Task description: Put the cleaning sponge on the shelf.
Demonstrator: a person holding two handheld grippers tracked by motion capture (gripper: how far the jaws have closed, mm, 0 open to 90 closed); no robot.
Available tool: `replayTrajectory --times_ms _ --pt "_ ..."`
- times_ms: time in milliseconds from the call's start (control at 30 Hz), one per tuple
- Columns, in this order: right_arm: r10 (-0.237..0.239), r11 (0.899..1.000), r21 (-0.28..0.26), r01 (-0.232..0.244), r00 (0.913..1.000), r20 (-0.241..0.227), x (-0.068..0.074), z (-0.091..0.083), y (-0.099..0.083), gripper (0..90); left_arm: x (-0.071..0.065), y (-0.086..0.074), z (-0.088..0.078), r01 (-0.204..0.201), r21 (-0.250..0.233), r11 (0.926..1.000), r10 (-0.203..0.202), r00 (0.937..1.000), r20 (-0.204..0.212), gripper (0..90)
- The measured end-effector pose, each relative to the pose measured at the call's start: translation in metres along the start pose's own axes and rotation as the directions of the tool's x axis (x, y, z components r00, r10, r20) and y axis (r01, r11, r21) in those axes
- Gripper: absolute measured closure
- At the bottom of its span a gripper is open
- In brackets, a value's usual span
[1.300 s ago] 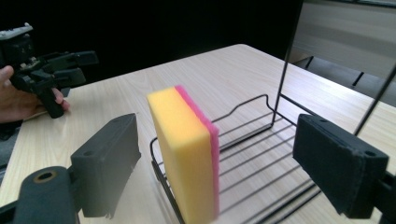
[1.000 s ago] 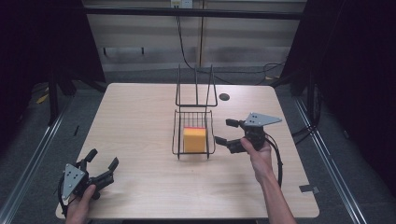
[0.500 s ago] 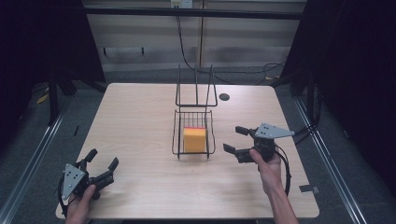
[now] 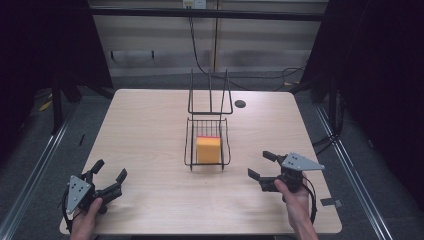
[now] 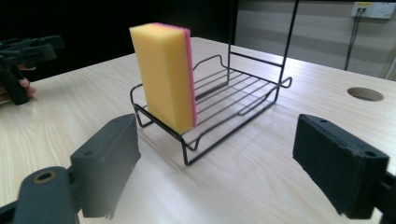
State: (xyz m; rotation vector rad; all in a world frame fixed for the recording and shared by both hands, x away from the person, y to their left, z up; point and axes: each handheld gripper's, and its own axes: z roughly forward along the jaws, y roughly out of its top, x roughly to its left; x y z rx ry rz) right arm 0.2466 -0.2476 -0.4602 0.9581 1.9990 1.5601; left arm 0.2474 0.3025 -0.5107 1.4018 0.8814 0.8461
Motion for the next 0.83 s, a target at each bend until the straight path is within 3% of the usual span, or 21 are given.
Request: replayTrajectory --times_ms 133,233,567,833 --pt "0.002 1.000 0.000 -0.002 0.9987 0.051 0.002 -0.005 -0.014 13.7 0.000 0.000 0.000 0.001 0.000 1.0000 -0.001 1.0000 0.001 15.5" --pt "0.010 1.000 0.005 -0.010 0.9988 0.048 0.002 -0.007 -0.022 13.6 0.000 0.000 0.000 0.001 0.000 1.0000 -0.001 1.0000 0.001 15.5" --pt "0.027 1.000 -0.015 -0.025 0.9925 0.119 0.002 -0.010 -0.044 13.6 0.000 0.000 0.000 0.000 0.000 1.0000 0.000 1.0000 0.001 15.5" --pt "0.018 1.000 -0.021 -0.015 0.9876 0.156 0.004 -0.010 -0.050 13.7 0.000 0.000 0.000 0.001 0.000 1.0000 -0.001 1.0000 0.001 15.5"
